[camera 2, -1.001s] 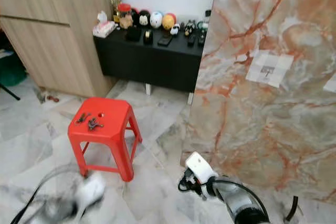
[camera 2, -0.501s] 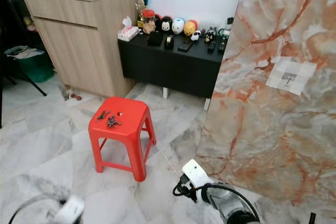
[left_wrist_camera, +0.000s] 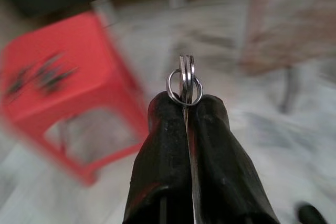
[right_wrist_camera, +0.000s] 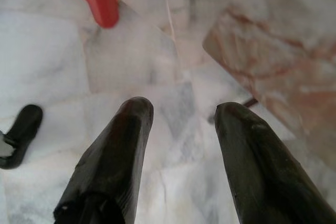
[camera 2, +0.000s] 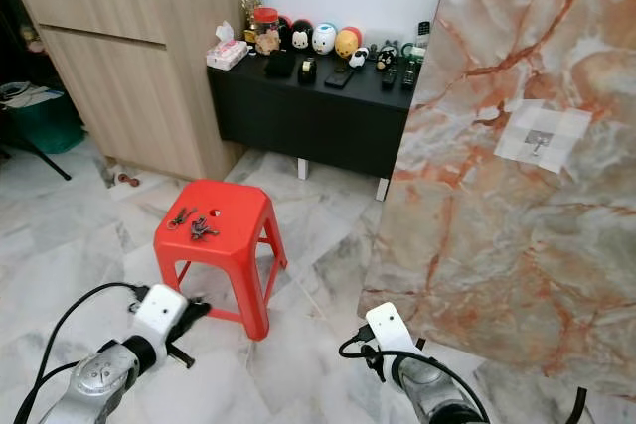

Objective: Hang keys on a hook

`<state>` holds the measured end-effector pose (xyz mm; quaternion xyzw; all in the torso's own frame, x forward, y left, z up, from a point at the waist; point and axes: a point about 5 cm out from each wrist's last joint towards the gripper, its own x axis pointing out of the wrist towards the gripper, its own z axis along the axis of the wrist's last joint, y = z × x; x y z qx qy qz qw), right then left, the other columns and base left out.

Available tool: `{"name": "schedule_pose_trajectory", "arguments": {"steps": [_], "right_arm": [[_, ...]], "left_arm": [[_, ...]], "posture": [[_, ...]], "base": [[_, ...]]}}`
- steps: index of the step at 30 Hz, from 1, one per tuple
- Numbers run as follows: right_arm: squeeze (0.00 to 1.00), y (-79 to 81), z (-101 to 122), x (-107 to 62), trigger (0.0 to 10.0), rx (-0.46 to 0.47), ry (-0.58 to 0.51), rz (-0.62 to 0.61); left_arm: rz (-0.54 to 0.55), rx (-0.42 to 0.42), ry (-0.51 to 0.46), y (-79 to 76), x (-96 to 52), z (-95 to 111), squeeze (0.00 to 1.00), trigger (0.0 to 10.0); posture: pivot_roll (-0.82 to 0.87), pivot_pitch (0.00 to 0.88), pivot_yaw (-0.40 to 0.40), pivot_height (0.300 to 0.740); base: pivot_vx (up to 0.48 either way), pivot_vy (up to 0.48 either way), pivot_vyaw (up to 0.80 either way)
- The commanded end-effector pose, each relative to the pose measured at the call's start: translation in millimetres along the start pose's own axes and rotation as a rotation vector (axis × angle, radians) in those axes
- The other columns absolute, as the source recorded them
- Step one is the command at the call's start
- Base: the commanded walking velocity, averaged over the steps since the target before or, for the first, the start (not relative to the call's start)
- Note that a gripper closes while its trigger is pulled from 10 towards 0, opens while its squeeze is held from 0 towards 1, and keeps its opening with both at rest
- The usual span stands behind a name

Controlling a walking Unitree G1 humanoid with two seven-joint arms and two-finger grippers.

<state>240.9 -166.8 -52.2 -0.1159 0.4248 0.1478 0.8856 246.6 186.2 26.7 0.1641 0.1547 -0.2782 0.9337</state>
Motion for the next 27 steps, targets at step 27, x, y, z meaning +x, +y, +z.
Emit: {"name": "schedule_pose_trajectory", "arguments": {"steps": [27], "right_arm": [[0.00, -11.4, -49.2, -9.8, 10.0, 0.057, 0.145, -0.135]], "left_arm": [[-0.082, 0.250, 0.889, -13.3, -65.6, -131.4, 0.00, 10.0]], "posture": [[0.09, 0.018, -0.052, 0.740]], "base": [[0.000, 0.000, 0.00]]}}
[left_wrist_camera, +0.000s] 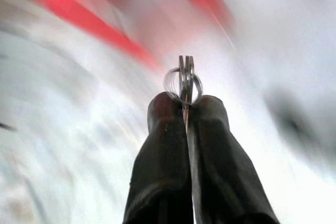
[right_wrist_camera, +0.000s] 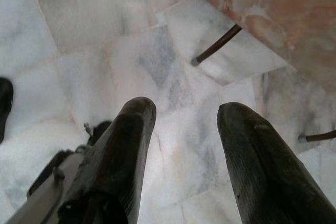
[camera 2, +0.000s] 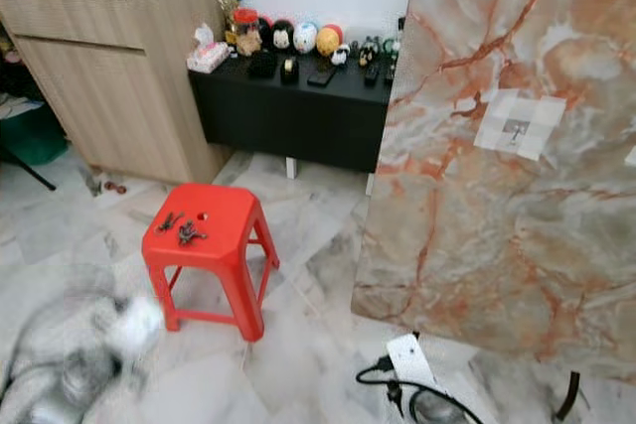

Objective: Hang keys on a hook

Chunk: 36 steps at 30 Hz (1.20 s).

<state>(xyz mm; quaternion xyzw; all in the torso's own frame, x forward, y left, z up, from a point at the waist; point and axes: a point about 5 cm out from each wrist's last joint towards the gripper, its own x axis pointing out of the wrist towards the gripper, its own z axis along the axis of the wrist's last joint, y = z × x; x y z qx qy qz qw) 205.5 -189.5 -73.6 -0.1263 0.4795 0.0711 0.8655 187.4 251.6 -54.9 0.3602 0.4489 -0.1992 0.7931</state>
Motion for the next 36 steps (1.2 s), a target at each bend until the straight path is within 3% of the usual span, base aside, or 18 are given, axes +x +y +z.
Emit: {"name": "schedule_pose_trajectory", "arguments": {"steps": [1, 2, 3, 4, 5, 12, 14, 16, 17, 18, 22, 23, 25, 27, 30, 32, 33, 36], "right_arm": [[0.00, -5.6, -4.6, -1.0, 10.0, -0.005, 0.014, -0.008], [0.00, -6.0, -5.8, -1.2, 10.0, -0.009, 0.017, -0.006], [0.00, -6.0, -5.8, -1.2, 10.0, -0.009, 0.017, -0.006], [0.00, -6.9, -7.1, -1.5, 10.0, -0.025, 0.022, -0.004], [0.00, -7.3, -7.4, -1.6, 10.0, -0.027, 0.022, -0.004], [0.00, -8.0, -7.9, -1.8, 10.0, -0.042, 0.022, 0.007], [0.00, -7.5, -6.7, -1.7, 10.0, -0.048, 0.018, 0.013], [0.00, -5.9, -3.5, -1.2, 10.0, -0.053, 0.010, 0.018], [0.00, -4.5, -0.4, -0.7, 10.0, -0.056, 0.004, 0.022], [0.00, -4.5, -0.4, -0.7, 10.0, -0.056, 0.004, 0.022], [0.00, -1.2, 5.9, 0.2, 10.0, -0.064, -0.008, 0.031], [0.00, -0.4, 8.1, 0.5, 10.0, -0.066, -0.012, 0.031], [0.00, 0.2, 9.6, 0.6, 10.0, -0.069, -0.015, 0.033], [0.00, 0.4, 10.2, 0.7, 10.0, -0.071, -0.016, 0.034], [0.00, 0.3, 11.3, 0.8, 10.0, -0.071, -0.019, 0.031], [0.00, 0.5, 12.4, 0.8, 10.0, -0.082, -0.022, 0.034], [0.00, 0.0, 12.8, 0.8, 10.0, -0.093, -0.023, 0.033], [0.00, -0.9, 13.1, 0.7, 10.0, -0.091, -0.025, 0.029]], "left_arm": [[-0.204, 0.073, 0.221, -37.4, -5.2, -45.7, 0.00, 10.0], [-0.285, 0.084, 0.281, -52.6, -9.9, -60.8, 0.00, 10.0], [-0.285, 0.084, 0.281, -52.6, -9.9, -60.8, 0.00, 10.0], [-0.392, 0.102, 0.354, -74.0, -18.5, -80.0, 0.00, 10.0], [-0.429, 0.100, 0.377, -82.2, -22.2, -86.8, 0.00, 10.0], [-0.545, 0.055, 0.401, -105.7, -28.7, -95.6, 0.00, 10.0], [-0.679, 0.171, 0.400, -122.1, -35.7, -102.0, 0.00, 10.0], [-0.706, 0.281, 0.415, -123.5, -40.4, -110.5, 0.00, 10.0], [-0.756, 0.401, 0.428, -125.0, -44.7, -117.0, 0.00, 10.0], [-0.756, 0.401, 0.428, -125.0, -44.7, -117.0, 0.00, 10.0], [-0.835, 0.632, 0.484, -119.2, -54.7, -134.4, 0.00, 10.0], [-0.863, 0.754, 0.519, -114.3, -57.8, -140.8, 0.00, 10.0], [-0.898, 0.799, 0.539, -114.0, -59.9, -143.1, 0.00, 10.0], [-0.912, 0.778, 0.544, -116.7, -58.6, -140.1, 0.00, 10.0], [-0.819, 0.611, 0.519, -124.0, -48.5, -125.4, 0.00, 10.0], [-0.831, 0.804, 0.515, -123.7, -46.1, -123.1, 0.00, 10.0], [-0.795, 0.814, 0.520, -121.3, -45.5, -124.3, 0.00, 10.0], [-0.629, 0.452, 0.499, -122.7, -39.1, -116.4, 0.00, 10.0]], "posture": [[0.08, 0.016, -0.052, 0.740], [0.08, 0.016, -0.052, 0.740], [0.08, 0.016, -0.052, 0.740], [0.08, 0.018, -0.057, 0.740], [0.08, 0.018, -0.057, 0.740], [0.09, 0.020, -0.066, 0.740], [0.09, 0.019, -0.070, 0.740], [0.09, 0.019, -0.072, 0.740], [0.10, 0.020, -0.074, 0.740], [0.10, 0.020, -0.074, 0.740], [0.10, 0.020, -0.075, 0.740], [0.10, 0.019, -0.076, 0.740], [0.10, 0.019, -0.076, 0.740], [0.10, 0.019, -0.076, 0.740], [0.10, 0.020, -0.072, 0.740], [0.10, 0.021, -0.072, 0.740], [0.10, 0.019, -0.070, 0.740], [0.10, 0.019, -0.070, 0.740]], "base": [[0.000, 0.000, 0.00], [0.000, 0.000, 0.00], [0.000, 0.000, 0.00], [0.000, 0.000, 0.00], [0.000, 0.000, 0.00], [0.000, 0.000, 0.00], [0.000, 0.000, 0.00], [0.000, 0.000, 0.00], [0.000, 0.000, 0.00], [0.000, 0.000, 0.00], [0.000, 0.000, 0.00], [0.000, 0.000, 0.00], [0.000, 0.000, 0.00], [0.000, 0.000, 0.00], [0.000, 0.000, 0.00], [0.000, 0.000, 0.00], [0.000, 0.000, 0.00], [0.000, 0.000, 0.00]]}}
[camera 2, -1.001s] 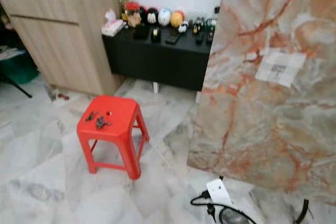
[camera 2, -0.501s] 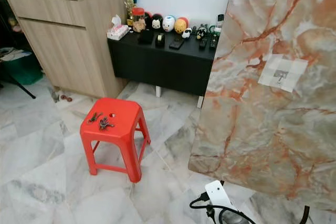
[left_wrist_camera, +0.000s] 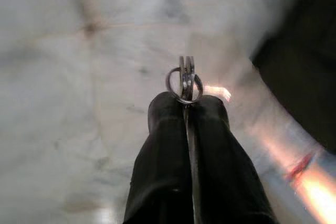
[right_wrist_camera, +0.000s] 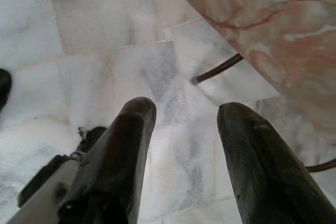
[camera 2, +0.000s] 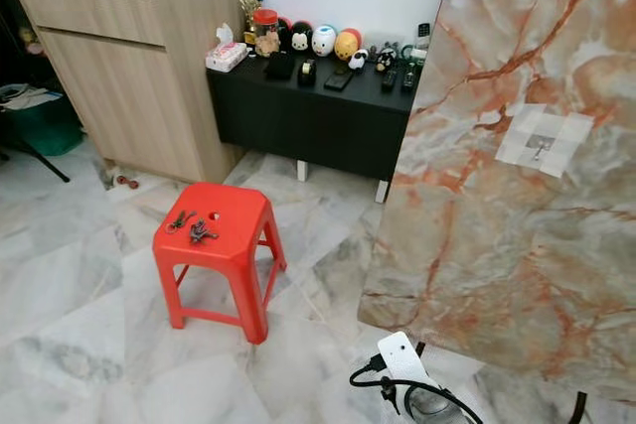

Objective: Hang keys on a hook

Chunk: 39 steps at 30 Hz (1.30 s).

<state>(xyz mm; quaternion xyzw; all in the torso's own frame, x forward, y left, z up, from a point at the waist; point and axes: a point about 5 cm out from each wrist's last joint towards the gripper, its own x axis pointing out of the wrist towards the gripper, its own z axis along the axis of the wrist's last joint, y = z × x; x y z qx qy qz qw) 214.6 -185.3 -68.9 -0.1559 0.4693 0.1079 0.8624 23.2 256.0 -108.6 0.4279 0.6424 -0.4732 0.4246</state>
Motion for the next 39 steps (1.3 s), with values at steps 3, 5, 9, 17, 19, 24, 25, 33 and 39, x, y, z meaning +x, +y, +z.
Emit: {"name": "schedule_pose_trajectory", "arguments": {"steps": [3, 5, 9, 17, 19, 24, 25, 33, 39], "right_arm": [[0.00, -3.1, 2.1, -0.3, 10.0, -0.005, -0.008, -0.002], [0.00, -4.3, 2.4, -0.4, 10.0, -0.010, -0.010, -0.005], [0.00, -5.3, 2.9, -0.5, 10.0, -0.010, -0.014, -0.006], [0.00, -2.5, 6.1, 0.0, 10.0, -0.017, -0.024, 0.003], [0.00, -2.2, 6.1, 0.0, 10.0, -0.019, -0.024, 0.004], [0.00, -2.2, 6.4, 0.0, 10.0, -0.023, -0.025, 0.007], [0.00, -2.6, 6.6, 0.0, 10.0, -0.020, -0.026, 0.005], [0.00, -3.2, 8.5, 0.1, 10.0, -0.020, -0.030, 0.003], [0.00, -3.0, 9.4, 0.2, 10.0, -0.020, -0.030, 0.004]], "left_arm": [[0.111, 0.005, 0.066, 8.7, -2.2, -10.0, 0.00, 10.0], [0.086, 0.011, 0.093, 6.0, -2.2, -16.4, 0.00, 10.0], [0.164, -0.109, 0.087, 13.0, -3.6, -13.3, 0.00, 10.0], [0.056, -0.044, 0.038, 6.1, -2.5, -12.4, 0.00, 10.0], [0.062, 0.391, 0.181, 8.0, -3.4, -18.9, 0.00, 10.0], [0.042, 0.322, 0.165, 5.5, -2.9, -19.6, 0.00, 10.0], [0.071, 0.225, 0.138, 6.7, -3.1, -19.8, 0.00, 10.0], [0.134, -0.542, -0.135, 17.3, -5.2, -3.5, 0.00, 10.0], [0.096, -0.946, -0.238, 23.1, -9.2, -10.1, 0.00, 10.0]], "posture": [[0.11, 0.020, -0.073, 0.740], [0.11, 0.020, -0.073, 0.740], [0.11, 0.018, -0.073, 0.740], [0.11, 0.020, -0.070, 0.740], [0.11, 0.020, -0.070, 0.740], [0.11, 0.021, -0.070, 0.740], [0.11, 0.021, -0.072, 0.740], [0.11, 0.022, -0.070, 0.740], [0.11, 0.021, -0.069, 0.740]], "base": [[0.000, 0.000, 0.00], [0.000, 0.000, 0.00], [0.000, 0.000, 0.00], [0.000, 0.000, 0.00], [0.000, 0.000, 0.00], [0.000, 0.000, 0.00], [0.000, 0.000, 0.00], [0.000, 0.000, 0.00], [0.000, 0.000, 0.00]]}}
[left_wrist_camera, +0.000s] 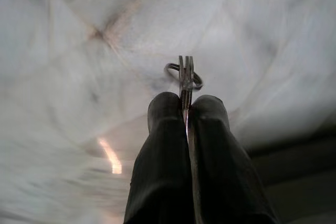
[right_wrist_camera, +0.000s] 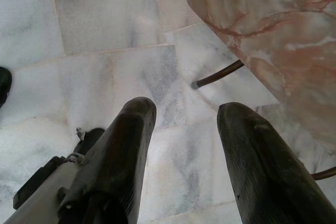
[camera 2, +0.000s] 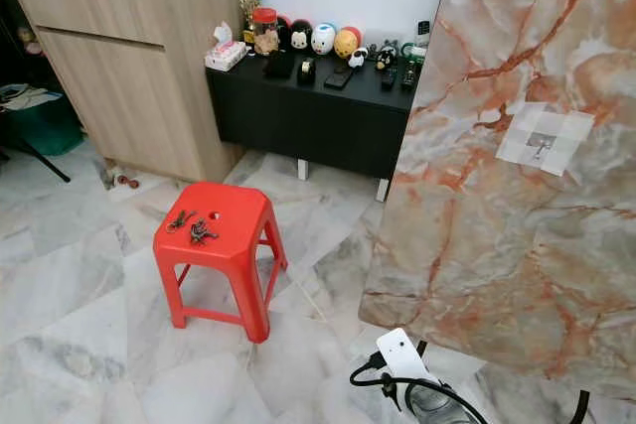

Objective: Hang keys on a hook

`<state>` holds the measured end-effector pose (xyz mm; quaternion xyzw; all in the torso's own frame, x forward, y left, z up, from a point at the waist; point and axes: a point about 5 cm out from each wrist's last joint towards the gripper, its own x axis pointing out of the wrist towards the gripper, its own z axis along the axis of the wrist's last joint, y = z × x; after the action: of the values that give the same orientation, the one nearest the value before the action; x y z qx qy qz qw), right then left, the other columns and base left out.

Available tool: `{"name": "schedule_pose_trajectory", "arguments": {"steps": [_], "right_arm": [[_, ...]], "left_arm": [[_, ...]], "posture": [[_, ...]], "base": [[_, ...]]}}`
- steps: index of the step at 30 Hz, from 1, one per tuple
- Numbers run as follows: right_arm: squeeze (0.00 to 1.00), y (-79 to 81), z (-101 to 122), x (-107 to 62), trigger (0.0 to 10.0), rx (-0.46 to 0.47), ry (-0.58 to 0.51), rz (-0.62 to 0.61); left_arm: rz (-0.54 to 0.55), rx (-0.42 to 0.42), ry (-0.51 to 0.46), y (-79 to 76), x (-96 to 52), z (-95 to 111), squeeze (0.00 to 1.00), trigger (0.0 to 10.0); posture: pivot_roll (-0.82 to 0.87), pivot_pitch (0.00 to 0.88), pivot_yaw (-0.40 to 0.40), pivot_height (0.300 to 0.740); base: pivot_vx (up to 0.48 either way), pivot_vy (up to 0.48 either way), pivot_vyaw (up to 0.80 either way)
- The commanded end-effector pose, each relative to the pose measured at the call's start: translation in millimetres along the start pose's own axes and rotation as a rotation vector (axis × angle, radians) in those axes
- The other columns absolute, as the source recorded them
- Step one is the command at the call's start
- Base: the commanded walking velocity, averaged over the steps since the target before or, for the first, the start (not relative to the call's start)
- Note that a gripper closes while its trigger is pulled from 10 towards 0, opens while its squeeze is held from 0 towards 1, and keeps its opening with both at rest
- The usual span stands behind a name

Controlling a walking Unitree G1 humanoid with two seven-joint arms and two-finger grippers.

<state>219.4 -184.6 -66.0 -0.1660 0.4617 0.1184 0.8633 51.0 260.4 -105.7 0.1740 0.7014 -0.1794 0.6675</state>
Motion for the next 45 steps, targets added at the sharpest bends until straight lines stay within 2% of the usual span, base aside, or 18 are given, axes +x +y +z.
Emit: {"name": "schedule_pose_trajectory", "arguments": {"steps": [1, 3, 7, 8, 9, 10, 12, 14, 16, 22, 24, 30, 32, 34, 35, 36, 43, 45], "right_arm": [[0.00, -1.7, 3.8, 0.1, 10.0, 0.008, -0.014, -0.002], [0.00, -1.9, 3.9, 0.1, 10.0, 0.010, -0.014, -0.001], [0.00, -2.1, 3.5, 0.0, 10.0, 0.009, -0.013, 0.000], [0.00, -2.7, 3.3, -0.1, 10.0, 0.009, -0.012, 0.000], [0.00, -2.7, 3.3, -0.1, 10.0, 0.009, -0.012, 0.000], [0.00, -2.7, 3.2, -0.2, 10.0, 0.009, -0.012, 0.000], [0.00, -2.7, 3.3, -0.1, 10.0, 0.010, -0.012, 0.001], [0.00, -3.2, 2.9, -0.3, 10.0, 0.010, -0.012, 0.000], [0.00, -2.9, 3.1, -0.2, 10.0, 0.007, -0.012, 0.001], [0.00, -3.1, 3.3, -0.2, 10.0, 0.010, -0.013, 0.000], [0.00, -3.5, 2.7, -0.3, 10.0, 0.013, -0.010, -0.005], [0.00, -4.6, -2.2, -0.7, 10.0, 0.050, 0.002, -0.023], [0.00, -4.6, -6.5, -1.2, 10.0, 0.141, -0.001, -0.031], [0.00, -5.0, -9.1, -1.6, 10.0, 0.198, -0.004, -0.039], [0.00, -5.9, -13.0, -2.2, 10.0, 0.260, -0.006, -0.052], [0.00, -7.5, -14.9, -2.8, 10.0, 0.263, -0.012, -0.064], [0.00, -2.5, -35.6, -5.3, 10.0, 0.333, 0.032, -0.088], [0.00, 1.6, -43.6, -6.2, 10.0, 0.442, 0.044, -0.124]], "left_arm": [[0.013, -0.102, 0.015, 6.5, -2.4, -8.8, 0.00, 10.0], [0.031, -0.035, 0.052, 9.5, -3.4, -11.6, 0.00, 10.0], [0.044, -0.124, 0.054, 9.6, -3.4, -14.5, 0.00, 10.0], [0.073, -0.043, 0.101, 12.9, -4.6, -18.9, 0.00, 10.0], [0.073, -0.043, 0.101, 12.9, -4.6, -18.9, 0.00, 10.0], [0.077, -0.061, 0.109, 13.2, -4.9, -22.4, 0.00, 10.0], [0.013, -0.263, 0.049, 6.7, -3.2, -20.4, 0.00, 10.0], [-0.001, -0.120, 0.072, 7.0, -3.6, -22.9, 0.00, 10.0], [0.037, -0.099, 0.086, 10.3, -4.5, -26.7, 0.00, 10.0], [0.115, -0.191, -0.017, 20.6, -6.8, -13.0, 0.00, 10.0], [0.207, -0.256, -0.114, 33.3, -11.3, 6.5, 0.00, 10.0], [0.311, -0.323, -0.325, 52.8, -24.7, 54.5, 0.00, 10.0], [0.357, -0.367, -0.481, 62.6, -37.8, 87.7, 0.00, 10.0], [0.369, -0.391, -0.559, 65.5, -44.5, 102.5, 0.00, 10.0], [0.383, -0.417, -0.656, 68.0, -52.7, 117.8, 0.00, 10.0], [0.377, -0.435, -0.721, 68.2, -57.7, 126.9, 0.00, 10.0], [0.394, -0.452, -0.899, 68.1, -74.1, 147.4, 0.00, 10.0], [0.372, -0.444, -0.982, 64.2, -82.9, 157.4, 0.00, 10.0]], "posture": [[0.11, 0.020, -0.069, 0.740], [0.11, 0.021, -0.069, 0.740], [0.11, 0.020, -0.069, 0.740], [0.11, 0.021, -0.069, 0.740], [0.11, 0.021, -0.069, 0.740], [0.11, 0.020, -0.068, 0.740], [0.10, 0.021, -0.068, 0.740], [0.11, 0.023, -0.069, 0.740], [0.11, 0.023, -0.070, 0.740], [0.11, 0.022, -0.069, 0.740], [0.11, 0.022, -0.070, 0.740], [0.11, 0.022, -0.075, 0.740], [0.11, 0.021, -0.075, 0.740], [0.11, 0.021, -0.075, 0.740], [0.10, 0.018, -0.077, 0.740], [0.10, 0.017, -0.077, 0.740], [0.09, 0.010, -0.075, 0.740], [0.09, 0.014, -0.078, 0.740]], "base": [[0.000, 0.000, 0.00], [0.000, 0.000, 0.00], [0.000, 0.000, 0.00], [0.000, 0.000, 0.00], [0.000, 0.000, 0.00], [0.000, 0.000, 0.00], [0.000, 0.000, 0.00], [0.000, 0.000, 0.00], [0.000, 0.000, 0.00], [0.000, 0.000, 0.00], [0.000, 0.000, 0.00], [0.000, 0.000, 0.00], [0.000, 0.000, 0.00], [0.000, 0.000, 0.00], [0.000, 0.000, 0.00], [0.000, 0.000, 0.00], [0.000, 0.000, 0.00], [0.000, 0.000, 0.00]]}}
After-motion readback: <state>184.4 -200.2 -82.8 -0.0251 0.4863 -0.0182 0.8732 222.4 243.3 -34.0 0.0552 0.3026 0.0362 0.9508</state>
